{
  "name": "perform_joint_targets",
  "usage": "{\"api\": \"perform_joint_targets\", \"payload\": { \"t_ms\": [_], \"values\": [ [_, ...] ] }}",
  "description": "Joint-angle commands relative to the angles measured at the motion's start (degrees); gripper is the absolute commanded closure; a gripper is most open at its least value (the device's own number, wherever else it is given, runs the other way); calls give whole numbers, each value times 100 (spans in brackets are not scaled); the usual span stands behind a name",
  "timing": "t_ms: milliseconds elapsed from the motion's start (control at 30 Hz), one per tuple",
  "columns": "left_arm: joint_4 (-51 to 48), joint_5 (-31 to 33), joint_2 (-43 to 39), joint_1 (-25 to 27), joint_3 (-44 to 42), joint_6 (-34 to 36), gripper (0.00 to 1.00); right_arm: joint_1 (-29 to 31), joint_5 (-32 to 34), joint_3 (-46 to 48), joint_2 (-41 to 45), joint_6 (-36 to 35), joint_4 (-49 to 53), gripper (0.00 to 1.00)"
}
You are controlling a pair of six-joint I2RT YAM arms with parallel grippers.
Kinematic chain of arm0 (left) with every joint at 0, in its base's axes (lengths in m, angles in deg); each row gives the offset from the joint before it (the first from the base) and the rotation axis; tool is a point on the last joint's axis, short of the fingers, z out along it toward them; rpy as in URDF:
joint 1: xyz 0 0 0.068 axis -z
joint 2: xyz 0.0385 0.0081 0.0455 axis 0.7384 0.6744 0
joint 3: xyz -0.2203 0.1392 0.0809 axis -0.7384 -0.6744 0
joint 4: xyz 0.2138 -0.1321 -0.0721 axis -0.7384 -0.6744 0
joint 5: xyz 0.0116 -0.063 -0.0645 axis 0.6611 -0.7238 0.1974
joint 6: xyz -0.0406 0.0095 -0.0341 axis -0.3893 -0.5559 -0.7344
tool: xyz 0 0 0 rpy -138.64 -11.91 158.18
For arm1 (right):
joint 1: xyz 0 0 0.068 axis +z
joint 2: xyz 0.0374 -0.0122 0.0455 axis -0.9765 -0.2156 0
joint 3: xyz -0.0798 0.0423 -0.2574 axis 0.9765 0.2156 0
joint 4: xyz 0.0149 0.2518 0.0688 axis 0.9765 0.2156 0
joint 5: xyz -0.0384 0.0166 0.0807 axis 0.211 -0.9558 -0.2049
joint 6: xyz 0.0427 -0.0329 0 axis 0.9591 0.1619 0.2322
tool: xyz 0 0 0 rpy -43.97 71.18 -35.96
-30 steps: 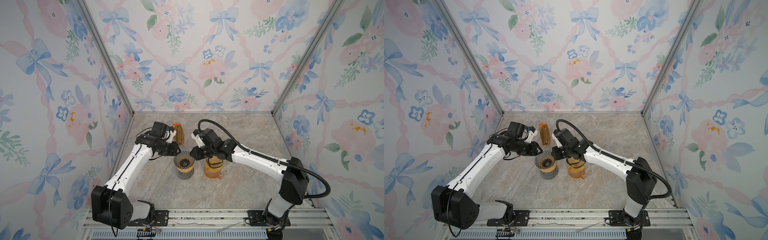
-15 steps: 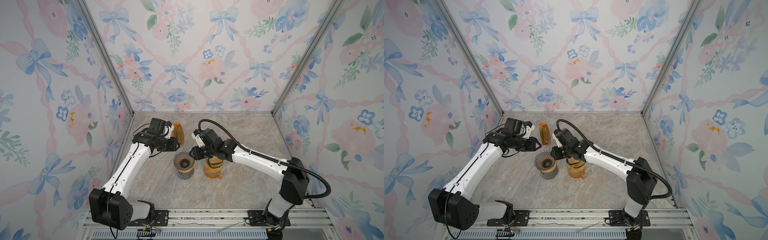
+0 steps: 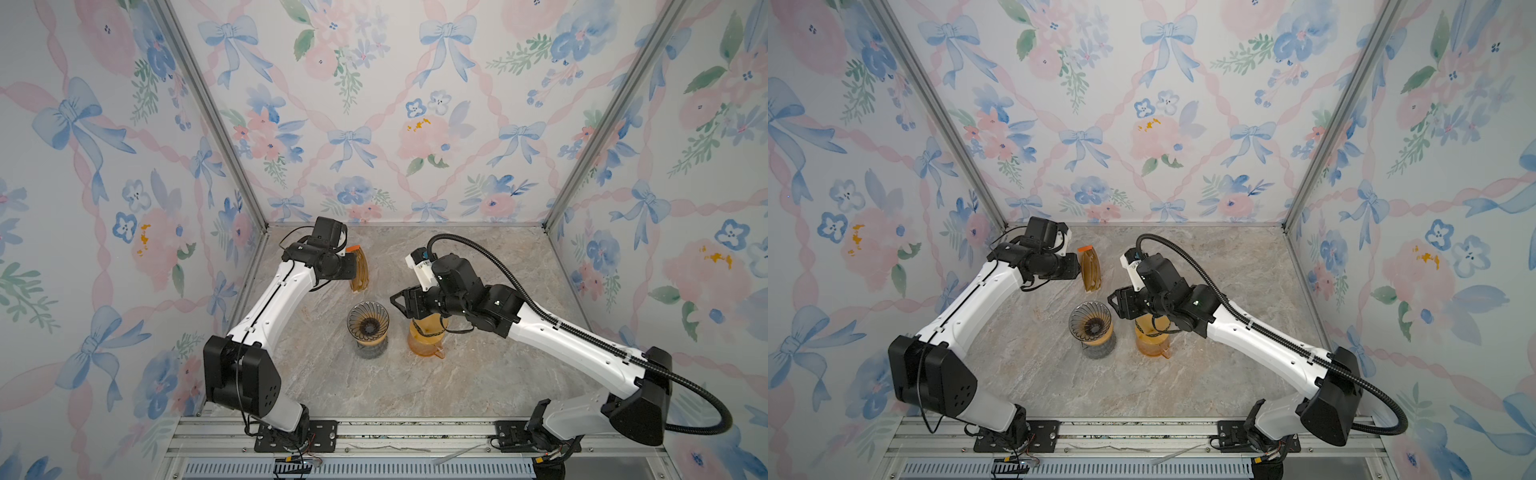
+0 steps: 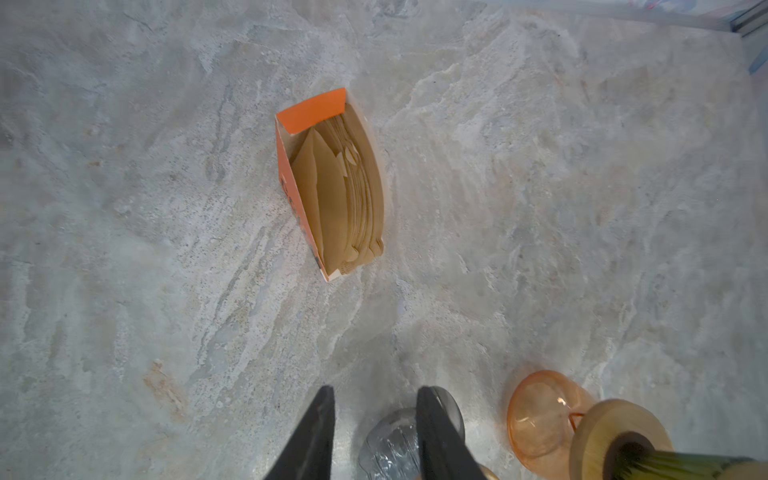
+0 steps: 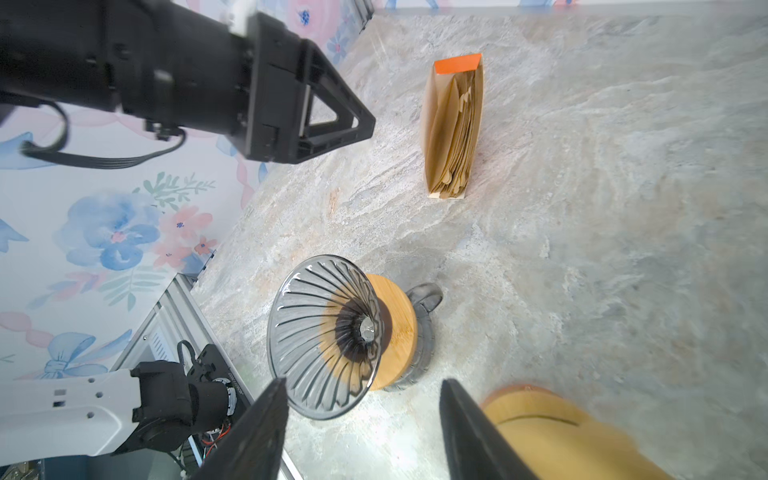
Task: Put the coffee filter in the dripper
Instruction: 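Move the left gripper over the orange-topped box of brown filters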
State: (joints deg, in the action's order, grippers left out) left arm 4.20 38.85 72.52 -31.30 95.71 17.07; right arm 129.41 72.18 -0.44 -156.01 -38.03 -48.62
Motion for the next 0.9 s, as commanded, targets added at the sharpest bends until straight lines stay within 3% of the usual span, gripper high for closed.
{"api": "perform_joint_targets", "payload": {
  "t_ms": [0,67,267,500,867],
  "values": [
    [60,751,427,176,388,123,65,35,347,272,433,-228,251,35],
    [59,950,723,238,607,84,65,35,429,427,731,-293,335,29],
    [58,1584,1451,374,1200,92,67,17,738,821,1440,-391,476,26],
    [61,1881,2149,373,1718,160,70,-18,927,1021,1952,-444,515,1],
    [52,2206,2593,374,1929,172,77,-114,1030,1155,2181,-386,615,4]
  ]
}}
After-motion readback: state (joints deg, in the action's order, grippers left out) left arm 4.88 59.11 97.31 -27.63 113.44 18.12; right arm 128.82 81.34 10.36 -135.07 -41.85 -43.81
